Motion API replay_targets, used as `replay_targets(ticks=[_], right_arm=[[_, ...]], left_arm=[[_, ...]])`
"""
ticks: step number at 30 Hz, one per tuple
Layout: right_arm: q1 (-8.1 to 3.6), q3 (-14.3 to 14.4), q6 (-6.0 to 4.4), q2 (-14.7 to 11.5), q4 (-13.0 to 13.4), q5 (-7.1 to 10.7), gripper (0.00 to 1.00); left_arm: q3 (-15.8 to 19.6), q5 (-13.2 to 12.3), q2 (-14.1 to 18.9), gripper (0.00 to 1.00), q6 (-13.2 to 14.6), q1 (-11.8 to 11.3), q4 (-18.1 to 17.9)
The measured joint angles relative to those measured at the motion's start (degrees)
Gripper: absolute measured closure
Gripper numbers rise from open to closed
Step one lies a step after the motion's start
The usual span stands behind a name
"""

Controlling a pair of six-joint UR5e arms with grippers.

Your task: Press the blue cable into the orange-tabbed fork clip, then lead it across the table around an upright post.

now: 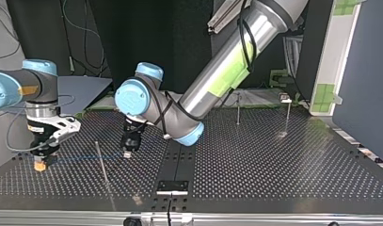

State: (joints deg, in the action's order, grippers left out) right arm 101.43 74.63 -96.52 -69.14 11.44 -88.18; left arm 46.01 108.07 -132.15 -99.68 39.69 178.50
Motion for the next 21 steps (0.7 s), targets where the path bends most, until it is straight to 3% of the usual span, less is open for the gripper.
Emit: replay_targets(ticks=[7,15,21], right_arm=[[-1.01,0.1,0.00,1.8,0.0,0.25,1.00],[-1.08,0.5,0.00,2.9,0.1,0.33,1.00],[-0.90,2.2,0.00,4.3,0.3,0.36,1.00]], left_arm=[[0.3,0.0,-0.3,1.00,-1.1,-0.5,-1.4],[0.5,-2.2,-2.8,1.00,-3.2,-1.1,-2.2],[1.2,-2.7,-3.2,1.00,-4.5,-1.6,-3.7]])
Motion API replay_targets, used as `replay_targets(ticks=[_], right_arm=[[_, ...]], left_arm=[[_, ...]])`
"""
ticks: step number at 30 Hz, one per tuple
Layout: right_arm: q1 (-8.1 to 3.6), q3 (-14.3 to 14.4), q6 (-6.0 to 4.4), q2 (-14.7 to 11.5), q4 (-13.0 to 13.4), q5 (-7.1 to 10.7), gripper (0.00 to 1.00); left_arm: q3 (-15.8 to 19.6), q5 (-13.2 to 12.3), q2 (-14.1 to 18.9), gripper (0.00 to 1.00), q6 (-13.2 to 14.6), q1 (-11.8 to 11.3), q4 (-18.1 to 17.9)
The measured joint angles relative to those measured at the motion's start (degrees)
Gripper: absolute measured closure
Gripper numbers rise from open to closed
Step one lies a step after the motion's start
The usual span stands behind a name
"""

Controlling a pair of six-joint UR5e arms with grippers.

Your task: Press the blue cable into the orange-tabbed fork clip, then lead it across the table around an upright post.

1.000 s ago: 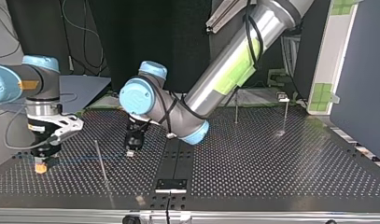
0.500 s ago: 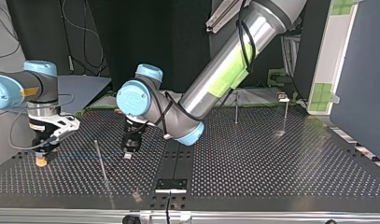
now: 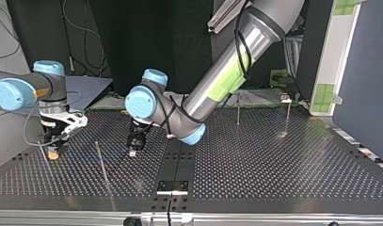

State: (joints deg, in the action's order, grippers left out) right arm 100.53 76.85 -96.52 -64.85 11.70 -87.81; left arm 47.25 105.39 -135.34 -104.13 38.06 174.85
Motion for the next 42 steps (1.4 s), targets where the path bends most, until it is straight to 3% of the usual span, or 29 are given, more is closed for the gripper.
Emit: replay_targets(ticks=[5,6,7,8,9,10,12,13,14,15,19,25,31,37,42], right_arm=[[0.49,1.8,0.23,2.1,0.4,0.33,1.00],[0.58,2.1,0.33,2.5,0.5,0.35,1.00],[0.71,2.5,0.48,3.1,0.6,0.35,1.00],[0.81,2.9,0.58,3.5,0.8,0.36,1.00],[0.90,3.2,0.66,3.9,1.1,0.35,1.00],[1.00,3.7,0.70,4.3,1.5,0.35,1.00],[1.15,4.5,0.65,5.0,2.2,0.35,1.00],[1.24,5.0,0.61,5.3,2.7,0.35,1.00],[1.28,5.4,0.57,5.6,3.1,0.35,1.00],[1.31,5.9,0.53,5.9,3.6,0.35,1.00],[1.34,7.8,0.76,7.5,5.9,0.40,1.00],[1.25,9.3,2.13,10.6,7.5,0.24,1.00],[0.94,10.2,2.76,13.9,9.5,0.11,1.00],[0.87,10.3,2.92,16.9,10.3,-0.14,1.00],[0.84,10.3,2.64,19.2,12.1,-1.49,1.00]], left_arm=[[2.1,-0.6,0.0,1.00,-0.1,-0.5,-1.7],[2.5,-0.7,0.0,0.79,-0.1,-0.6,-2.1],[3.0,-0.9,0.0,0.79,-0.2,-0.6,-2.6],[3.6,-1.3,0.0,0.67,-0.2,-0.7,-3.2],[3.9,-1.5,0.0,0.46,-0.2,-0.8,-3.6],[4.2,-1.7,0.0,0.46,-0.2,-0.8,-4.0],[4.6,-1.7,0.0,0.26,-0.1,-0.9,-4.6],[4.6,-1.7,0.0,0.26,-0.1,-1.0,-4.7],[4.7,-1.6,0.0,0.10,-0.1,-1.1,-4.8],[4.7,-1.5,0.0,0.00,-0.1,-1.1,-4.9],[4.8,-1.2,0.0,0.00,-0.2,-1.3,-5.0],[4.8,-0.8,0.0,0.00,-0.3,-1.3,-4.9],[4.8,0.0,0.0,0.00,-0.4,-1.3,-4.9],[4.8,0.6,0.0,0.00,-0.8,-1.3,-4.8],[4.8,2.2,0.0,0.00,-1.3,-1.3,-4.5]])
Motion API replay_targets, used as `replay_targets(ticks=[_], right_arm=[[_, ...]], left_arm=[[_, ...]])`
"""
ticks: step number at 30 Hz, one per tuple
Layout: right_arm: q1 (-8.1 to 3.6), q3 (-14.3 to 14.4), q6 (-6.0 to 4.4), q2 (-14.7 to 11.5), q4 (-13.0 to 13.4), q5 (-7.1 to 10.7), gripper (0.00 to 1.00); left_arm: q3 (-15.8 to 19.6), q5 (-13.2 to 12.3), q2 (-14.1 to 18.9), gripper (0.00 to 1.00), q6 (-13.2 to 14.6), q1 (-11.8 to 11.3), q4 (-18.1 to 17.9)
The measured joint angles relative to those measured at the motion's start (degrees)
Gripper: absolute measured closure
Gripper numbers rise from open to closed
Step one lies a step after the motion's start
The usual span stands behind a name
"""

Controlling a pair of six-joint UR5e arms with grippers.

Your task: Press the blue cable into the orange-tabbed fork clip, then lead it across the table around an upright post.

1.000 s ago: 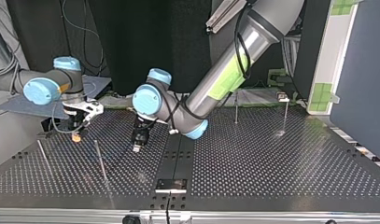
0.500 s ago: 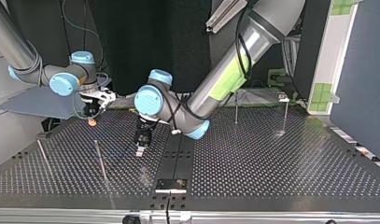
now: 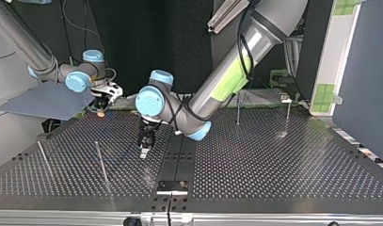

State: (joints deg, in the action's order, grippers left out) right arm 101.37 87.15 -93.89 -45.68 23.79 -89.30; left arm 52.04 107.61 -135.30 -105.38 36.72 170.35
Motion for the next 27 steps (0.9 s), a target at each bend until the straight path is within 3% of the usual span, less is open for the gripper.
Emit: replay_targets(ticks=[7,14,27], right_arm=[[-0.18,0.0,-0.14,4.1,3.1,-1.64,1.00],[-0.68,0.0,-0.80,8.0,6.3,-2.12,1.00],[-2.95,-0.6,-1.64,15.4,12.2,-2.28,1.00]], left_arm=[[0.0,1.8,0.0,0.00,-0.8,0.0,0.1],[0.0,2.4,0.0,0.00,-0.9,-0.1,0.1],[0.0,2.6,0.0,0.00,-0.9,-0.1,0.1]])
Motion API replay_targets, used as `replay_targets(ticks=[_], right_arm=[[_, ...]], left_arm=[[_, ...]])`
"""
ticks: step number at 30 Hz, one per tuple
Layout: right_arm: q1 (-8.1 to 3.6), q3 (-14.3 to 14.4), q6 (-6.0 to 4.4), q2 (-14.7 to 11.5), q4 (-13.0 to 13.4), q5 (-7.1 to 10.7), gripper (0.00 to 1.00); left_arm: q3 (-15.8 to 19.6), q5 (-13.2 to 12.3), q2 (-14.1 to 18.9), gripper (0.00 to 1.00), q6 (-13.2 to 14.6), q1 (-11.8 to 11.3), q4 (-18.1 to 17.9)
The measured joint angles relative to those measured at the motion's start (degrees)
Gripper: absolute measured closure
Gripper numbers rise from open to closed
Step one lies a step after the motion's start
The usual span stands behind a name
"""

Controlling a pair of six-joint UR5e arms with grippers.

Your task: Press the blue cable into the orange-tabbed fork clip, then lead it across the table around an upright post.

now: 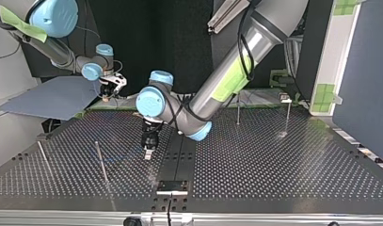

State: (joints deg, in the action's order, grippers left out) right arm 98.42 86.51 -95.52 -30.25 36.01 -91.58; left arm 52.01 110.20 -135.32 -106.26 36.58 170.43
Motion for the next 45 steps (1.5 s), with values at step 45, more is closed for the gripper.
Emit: replay_targets(ticks=[45], right_arm=[[-3.41,-5.7,-0.33,14.5,7.6,0.49,1.00]], left_arm=[[0.0,2.6,0.0,0.00,-1.2,-0.1,1.6]])
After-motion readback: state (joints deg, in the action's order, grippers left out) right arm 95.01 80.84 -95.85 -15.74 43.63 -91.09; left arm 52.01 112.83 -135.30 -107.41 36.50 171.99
